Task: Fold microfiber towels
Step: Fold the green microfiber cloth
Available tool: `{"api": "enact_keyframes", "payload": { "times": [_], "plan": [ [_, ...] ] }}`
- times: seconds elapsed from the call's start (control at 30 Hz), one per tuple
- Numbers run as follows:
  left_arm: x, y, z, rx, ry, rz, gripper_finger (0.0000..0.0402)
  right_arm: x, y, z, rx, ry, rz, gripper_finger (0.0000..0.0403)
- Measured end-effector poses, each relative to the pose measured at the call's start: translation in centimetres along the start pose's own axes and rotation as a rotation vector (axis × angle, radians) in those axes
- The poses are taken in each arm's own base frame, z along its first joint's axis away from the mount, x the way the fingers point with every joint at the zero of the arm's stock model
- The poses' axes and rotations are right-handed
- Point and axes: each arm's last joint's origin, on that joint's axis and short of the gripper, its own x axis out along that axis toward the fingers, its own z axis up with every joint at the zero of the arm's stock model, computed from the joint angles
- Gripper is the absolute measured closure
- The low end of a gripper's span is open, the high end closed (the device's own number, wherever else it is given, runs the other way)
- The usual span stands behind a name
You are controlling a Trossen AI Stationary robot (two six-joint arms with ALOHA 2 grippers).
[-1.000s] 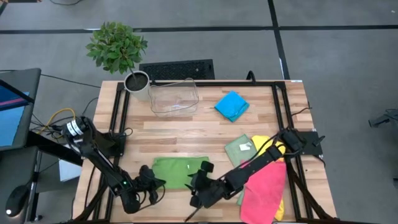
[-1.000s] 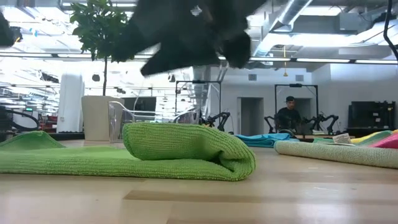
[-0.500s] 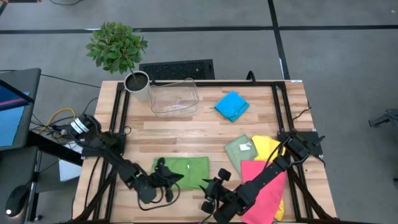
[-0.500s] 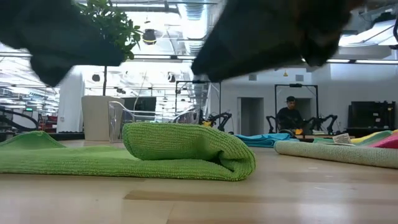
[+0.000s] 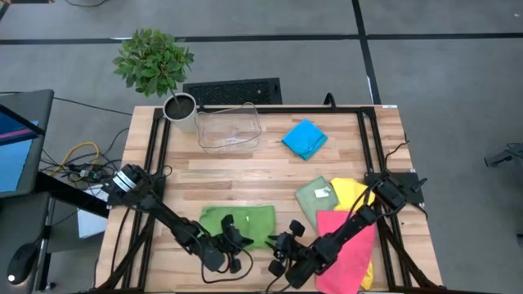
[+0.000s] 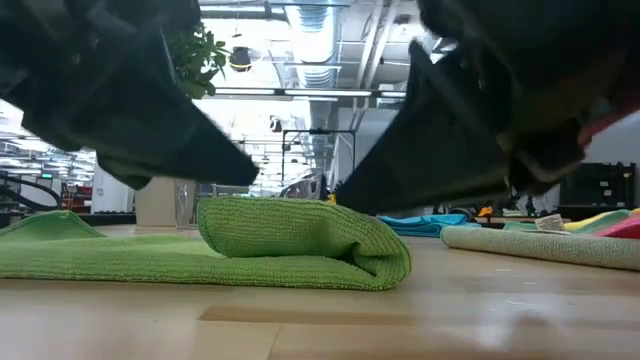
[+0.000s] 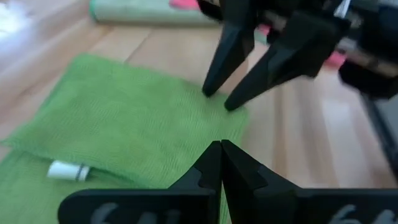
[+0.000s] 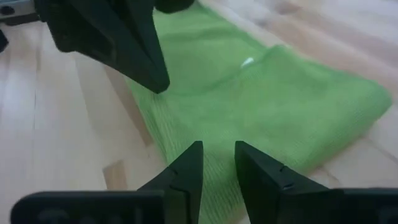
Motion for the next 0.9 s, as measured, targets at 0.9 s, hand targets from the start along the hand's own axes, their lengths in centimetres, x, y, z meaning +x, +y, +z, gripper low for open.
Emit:
{"api": "enact_keyframes", "payload": {
  "times": [0.9],
  "plan": [
    [-3.8, -1.1, 0.5, -0.010, 0.010, 0.112, 0.0401, 1.9, -0.4, 2.8, -0.119, -0.132, -0.080, 0.0285]
  ]
}}
